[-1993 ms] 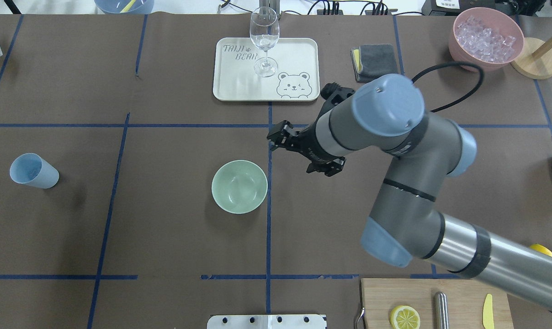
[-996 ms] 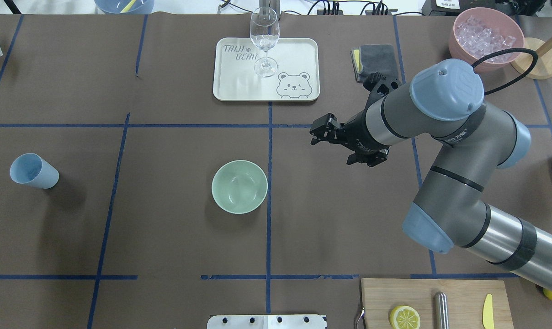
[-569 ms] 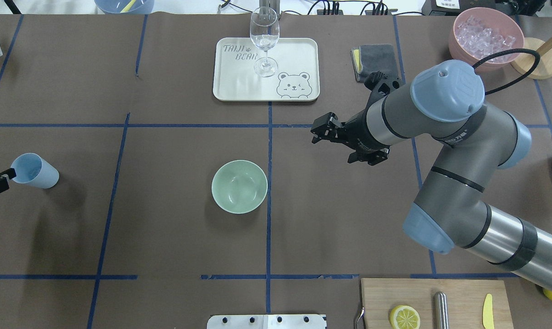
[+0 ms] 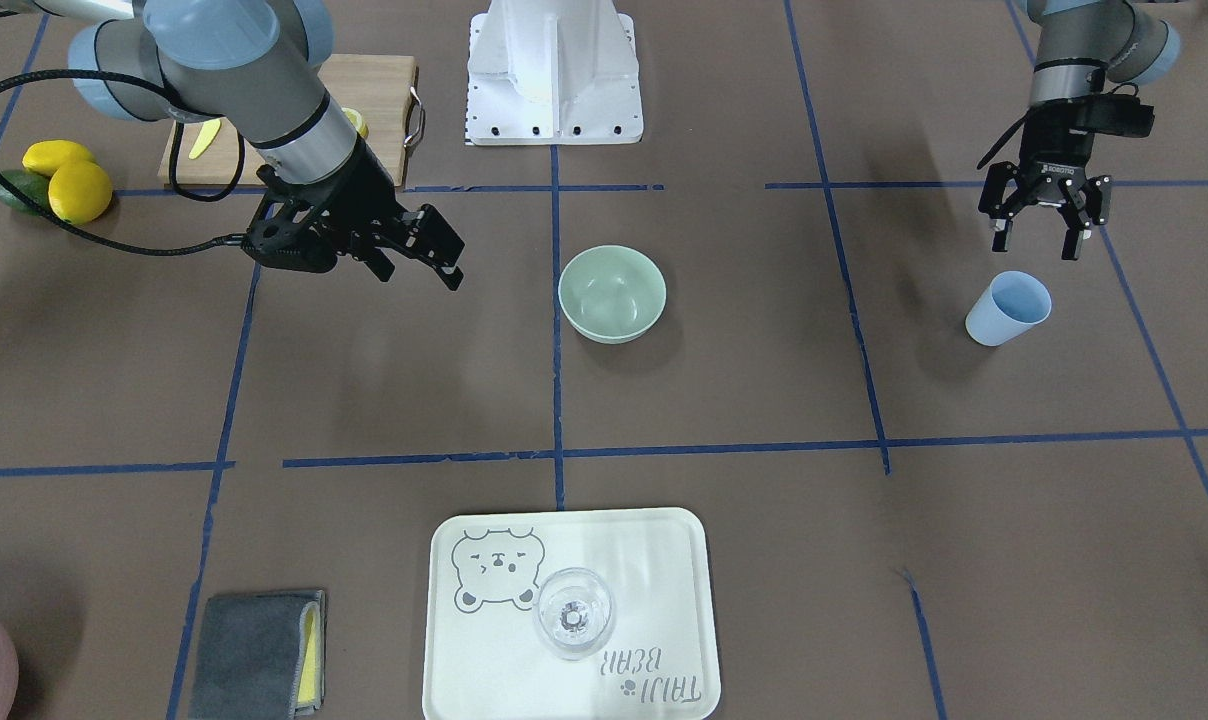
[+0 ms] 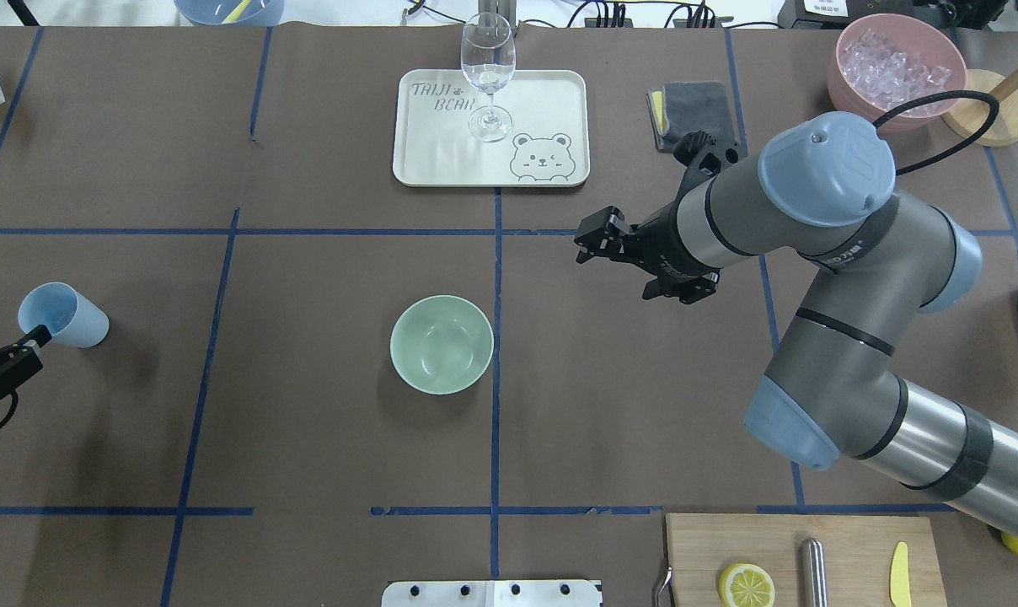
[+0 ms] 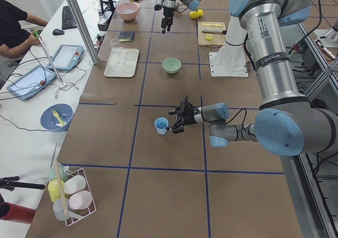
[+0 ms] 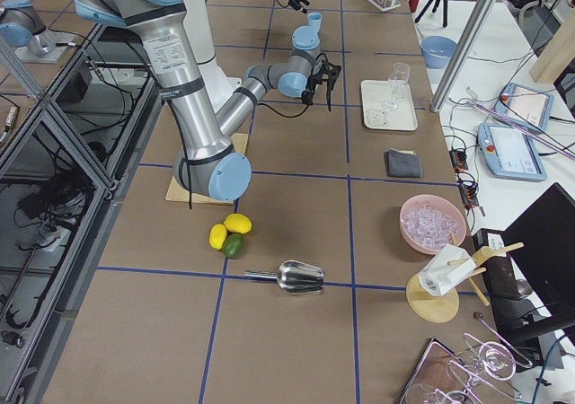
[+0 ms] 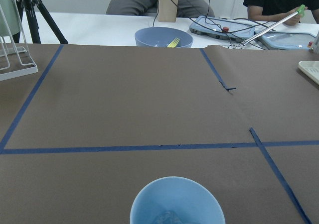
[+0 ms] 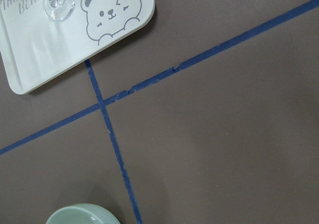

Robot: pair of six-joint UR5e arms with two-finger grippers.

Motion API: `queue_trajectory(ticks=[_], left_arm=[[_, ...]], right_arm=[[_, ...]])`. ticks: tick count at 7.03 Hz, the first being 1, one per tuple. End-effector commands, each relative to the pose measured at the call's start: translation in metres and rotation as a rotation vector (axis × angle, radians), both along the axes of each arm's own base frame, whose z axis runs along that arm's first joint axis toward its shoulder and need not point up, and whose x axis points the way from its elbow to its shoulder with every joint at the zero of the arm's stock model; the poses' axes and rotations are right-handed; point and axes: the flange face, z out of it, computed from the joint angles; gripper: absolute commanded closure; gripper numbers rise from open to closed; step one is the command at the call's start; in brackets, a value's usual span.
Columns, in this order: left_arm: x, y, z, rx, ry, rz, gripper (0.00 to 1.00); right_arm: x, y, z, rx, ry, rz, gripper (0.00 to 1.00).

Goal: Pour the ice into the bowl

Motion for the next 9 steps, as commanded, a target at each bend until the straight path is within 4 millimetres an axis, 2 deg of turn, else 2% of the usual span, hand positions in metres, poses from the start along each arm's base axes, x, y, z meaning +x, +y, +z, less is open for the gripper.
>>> queue_trajectory(ticks=[1, 2, 4, 6, 7, 9], left_arm=[[0.019, 0.02, 0.009, 0.021, -0.019, -0.052, 0.01], [0.028, 0.027, 0.021, 0.001, -0.019, -0.052, 0.01], [0.044, 0.032, 0.027, -0.012, 0.004, -0.089, 0.01], [0.072, 0.026, 0.043, 0.033, -0.007, -0.157, 0.01], [0.072, 0.026, 0.045, 0.044, -0.013, -0.174, 0.01], [0.096, 0.021, 0.05, 0.081, -0.011, -0.228, 0.01]], right_arm=[[0.0, 0.0, 0.0, 0.0, 0.001, 0.001, 0.0], [0.0, -0.001, 0.002, 0.003, 0.005, 0.01, 0.0], [0.0, 0.0, 0.002, 0.003, 0.005, 0.009, 0.0], [0.003, 0.001, -0.002, 0.008, -0.002, 0.009, 0.0], [0.003, 0.001, -0.002, 0.008, -0.002, 0.009, 0.0], [0.003, 0.001, -0.003, 0.009, -0.004, 0.009, 0.0]])
